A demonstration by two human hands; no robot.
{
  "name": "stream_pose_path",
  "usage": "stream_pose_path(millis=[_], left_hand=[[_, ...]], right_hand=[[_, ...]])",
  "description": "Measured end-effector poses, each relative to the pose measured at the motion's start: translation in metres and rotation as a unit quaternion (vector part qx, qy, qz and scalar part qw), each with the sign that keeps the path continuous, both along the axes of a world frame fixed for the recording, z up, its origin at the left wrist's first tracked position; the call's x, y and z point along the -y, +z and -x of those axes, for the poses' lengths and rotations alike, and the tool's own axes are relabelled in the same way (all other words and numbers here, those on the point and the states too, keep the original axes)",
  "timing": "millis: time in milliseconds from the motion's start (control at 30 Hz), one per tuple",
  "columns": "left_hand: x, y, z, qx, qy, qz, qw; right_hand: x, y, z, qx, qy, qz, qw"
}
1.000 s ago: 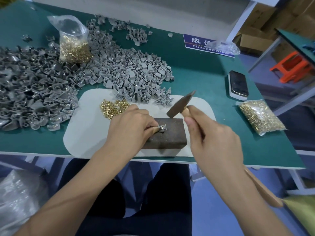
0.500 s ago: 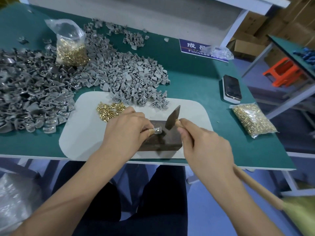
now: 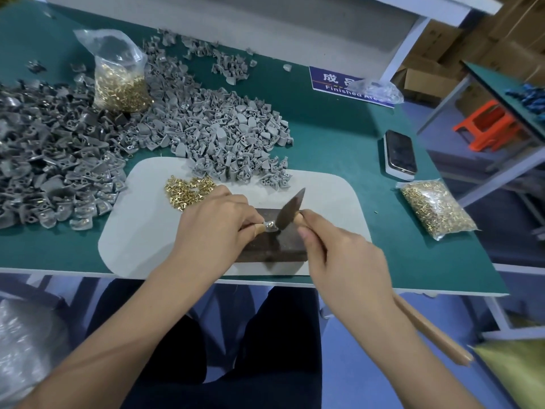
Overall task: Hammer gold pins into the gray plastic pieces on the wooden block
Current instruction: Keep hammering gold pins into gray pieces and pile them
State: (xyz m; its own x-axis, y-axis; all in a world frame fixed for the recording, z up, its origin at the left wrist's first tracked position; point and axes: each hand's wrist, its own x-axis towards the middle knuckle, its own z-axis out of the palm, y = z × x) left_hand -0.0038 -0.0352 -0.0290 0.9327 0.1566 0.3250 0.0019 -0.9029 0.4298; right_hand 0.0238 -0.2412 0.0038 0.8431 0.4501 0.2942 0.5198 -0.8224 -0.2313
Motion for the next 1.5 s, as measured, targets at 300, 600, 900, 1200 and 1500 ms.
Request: stream_pose_path(millis=[300,600,900,1200,1500], left_hand=[[-0.001,-0.001,0.001,0.004,-0.009,-0.001,1.000],[0.001,-0.007,0.004,0.013,-0.005,0.025,1.000],[0.000,-0.010,0.003,0.011,-0.003,0.030,0.999],[-0.007,-0.013,0.031,0.043,0.032,0.041,0.998],[-0.071,-0.031,0.089,0.040,0.184,0.071,0.980]], right_hand=[[-0.003,0.002,-0.003,-0.024,0.000,0.010,1.000],[0.017,-0.029,-0.048,-0.095,-0.229,0.078,0.966],[0.006,-0.042,-0.039,-0.026,-0.090,-0.121,0.988],[-0.049,-0.039,-0.026,-0.064,0.124,-0.169,0.976],[-0.145,-0.047,0.015,-0.099,0.153,-0.124,0.975]])
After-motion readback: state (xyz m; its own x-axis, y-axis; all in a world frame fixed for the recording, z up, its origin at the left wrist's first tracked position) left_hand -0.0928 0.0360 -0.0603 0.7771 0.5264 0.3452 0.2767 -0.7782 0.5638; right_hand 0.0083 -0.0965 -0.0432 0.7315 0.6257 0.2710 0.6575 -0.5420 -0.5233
